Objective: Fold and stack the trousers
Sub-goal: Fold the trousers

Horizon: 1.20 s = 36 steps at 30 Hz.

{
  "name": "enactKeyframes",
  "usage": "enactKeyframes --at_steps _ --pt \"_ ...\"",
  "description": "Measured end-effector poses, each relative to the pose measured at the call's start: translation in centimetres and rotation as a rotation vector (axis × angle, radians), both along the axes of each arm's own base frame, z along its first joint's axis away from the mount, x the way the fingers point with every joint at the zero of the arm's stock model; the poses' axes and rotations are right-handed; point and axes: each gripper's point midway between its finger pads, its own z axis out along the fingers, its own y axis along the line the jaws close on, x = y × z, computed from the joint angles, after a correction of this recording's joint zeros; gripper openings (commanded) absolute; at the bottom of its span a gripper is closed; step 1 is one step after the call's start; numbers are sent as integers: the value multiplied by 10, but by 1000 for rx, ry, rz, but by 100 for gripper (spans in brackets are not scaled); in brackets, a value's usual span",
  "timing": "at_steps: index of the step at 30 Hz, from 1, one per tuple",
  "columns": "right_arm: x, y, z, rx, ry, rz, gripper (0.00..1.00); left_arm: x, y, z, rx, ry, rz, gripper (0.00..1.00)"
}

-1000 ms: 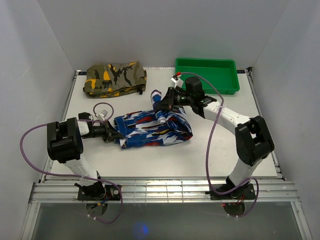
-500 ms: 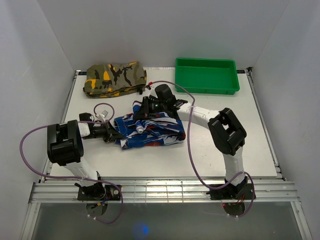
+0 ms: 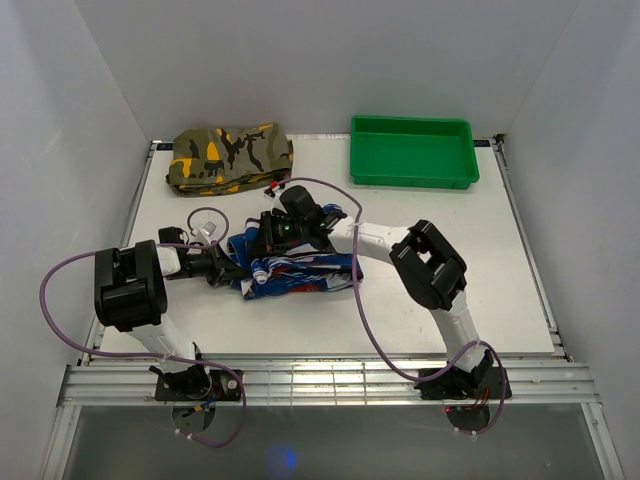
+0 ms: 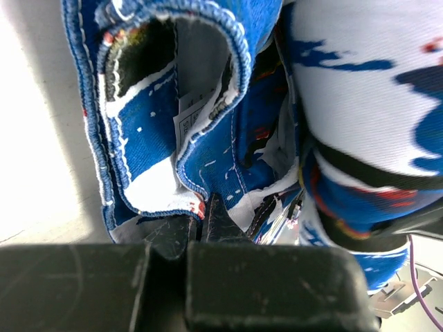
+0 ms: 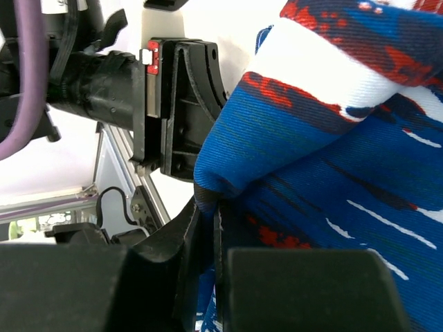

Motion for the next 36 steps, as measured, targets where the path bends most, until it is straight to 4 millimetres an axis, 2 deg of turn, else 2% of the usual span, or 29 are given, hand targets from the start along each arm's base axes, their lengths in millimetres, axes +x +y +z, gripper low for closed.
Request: enactKeyframes --at_steps 13,21,22,26,31,32,35,36 --pt "-2 22 -15 -16 17 -14 8 -1 0 -2 4 -6 2 0" --pt "-11 31 -25 -34 23 -21 8 -2 0 -3 2 2 7 1" --pt "-11 32 -27 -36 23 -23 8 -2 0 -3 2 3 8 9" --pt "-10 33 -34 -40 28 -28 8 -2 1 -4 18 10 14 29" --pt "-7 35 -37 -16 18 -29 8 0 14 1 87 29 25 49" --pt "-5 36 -34 1 10 -31 8 4 21 5 106 37 35 56" --pt "-2 36 -33 21 2 -35 8 20 51 14 181 21 76 59" --pt "-3 35 -35 22 5 -32 8 27 68 20 214 10 103 60"
